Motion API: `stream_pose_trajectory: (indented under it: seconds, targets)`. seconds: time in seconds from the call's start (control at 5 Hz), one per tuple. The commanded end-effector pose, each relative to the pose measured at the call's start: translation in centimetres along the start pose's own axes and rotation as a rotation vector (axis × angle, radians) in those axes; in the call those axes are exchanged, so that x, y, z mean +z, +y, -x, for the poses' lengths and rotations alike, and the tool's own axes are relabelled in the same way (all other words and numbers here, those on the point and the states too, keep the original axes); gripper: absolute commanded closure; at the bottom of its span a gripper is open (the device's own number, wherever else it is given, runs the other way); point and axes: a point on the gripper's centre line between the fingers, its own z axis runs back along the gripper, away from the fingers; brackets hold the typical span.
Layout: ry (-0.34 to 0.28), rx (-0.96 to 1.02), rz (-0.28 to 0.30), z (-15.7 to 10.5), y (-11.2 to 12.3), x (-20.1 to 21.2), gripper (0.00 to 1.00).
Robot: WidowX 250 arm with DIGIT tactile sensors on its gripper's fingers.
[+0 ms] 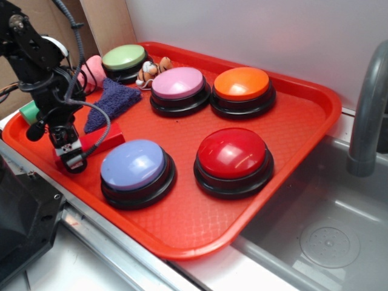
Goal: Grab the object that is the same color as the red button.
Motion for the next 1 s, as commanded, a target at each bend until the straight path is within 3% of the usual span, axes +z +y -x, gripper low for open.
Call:
stream_pose_trajectory:
  seconds: [0.0,0.2,0.4,0.6,0.8]
  targets:
    - [0.047,0.210,-0.030,-1.9,-0.5,5.4,1.00]
    - [0.078,0.295,-0.025,-3.2,-1.0,8.4,1.00]
    - [0.051,0.338,-0.033,-5.0,-1.9,12.0,1.00]
    - [-0.018,0.319,-0.013,-6.4,-2.5,14.8,1.00]
    - [-0.011,0.351,0.007,-7.1,-2.7,16.0,1.00]
